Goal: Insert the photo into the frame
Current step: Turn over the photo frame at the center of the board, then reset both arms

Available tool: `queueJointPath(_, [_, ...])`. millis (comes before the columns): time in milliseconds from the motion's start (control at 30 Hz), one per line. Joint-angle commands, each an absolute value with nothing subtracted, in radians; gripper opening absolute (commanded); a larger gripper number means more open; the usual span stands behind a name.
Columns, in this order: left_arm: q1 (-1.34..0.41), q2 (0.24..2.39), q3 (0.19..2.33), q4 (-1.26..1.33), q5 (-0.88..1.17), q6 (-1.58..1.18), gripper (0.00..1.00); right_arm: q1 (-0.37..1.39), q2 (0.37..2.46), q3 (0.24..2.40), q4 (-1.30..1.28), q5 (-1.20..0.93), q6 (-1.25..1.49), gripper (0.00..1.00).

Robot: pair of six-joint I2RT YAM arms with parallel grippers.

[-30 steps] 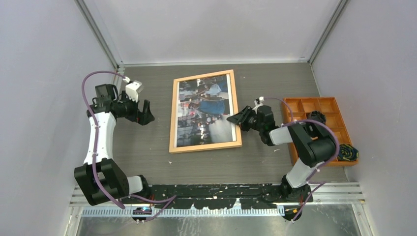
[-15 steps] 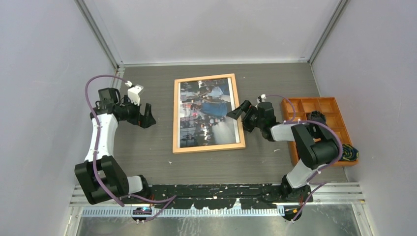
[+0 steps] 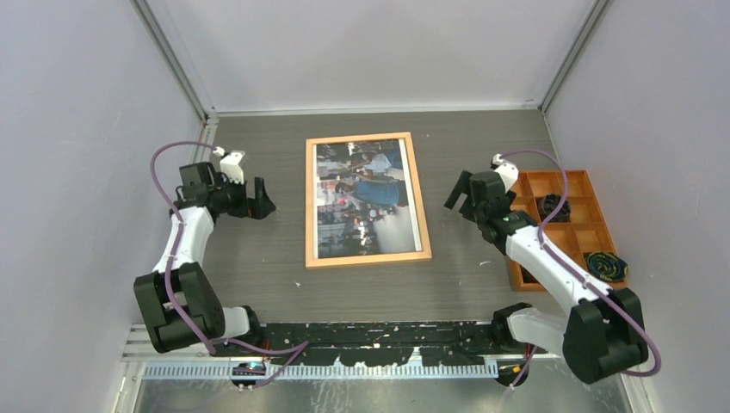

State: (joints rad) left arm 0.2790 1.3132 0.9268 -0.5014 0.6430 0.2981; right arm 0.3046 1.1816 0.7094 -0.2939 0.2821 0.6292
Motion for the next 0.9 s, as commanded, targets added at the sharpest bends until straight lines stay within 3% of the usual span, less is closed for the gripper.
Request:
queueJointPath(0, [0.278, 1.329, 0.791, -0.127, 0.471, -0.002, 1.0, 0.301, 1.107, 0.657, -0.098, 0.621, 0.481, 1.0])
queueJointPath(133, [0.274, 1.352, 0.649, 0.189, 0.386, -0.132, 1.0, 0.285, 1.176, 0.555, 0.153, 0.884, 0.376, 1.0])
queueJointPath(300, [0.272, 1.413, 0.464, 0.599, 0.393, -0.132, 1.0, 0.189, 1.235, 0.476, 0.4, 0.925, 0.321, 1.0])
queueJointPath(567, [0.252, 1.523, 0.443, 0.827, 0.403, -0.207, 1.0, 0.121, 1.432, 0.37, 0.841, 0.904, 0.248, 1.0])
queueJointPath(700, [0.196, 1.497, 0.432, 0.794, 0.356, -0.15, 1.0, 0.119, 1.473, 0.366, 0.876, 0.876, 0.24, 1.0])
queueJointPath(833, [0.067, 1.525, 0.265, 1.077, 0.291, -0.015, 1.0, 0.118, 1.465, 0.295, 1.014, 0.81, 0.212, 1.0])
queueJointPath(867, [0.022, 1.576, 0.233, 1.253, 0.25, 0.036, 1.0, 0.117, 1.458, 0.272, 1.047, 0.77, 0.197, 1.0])
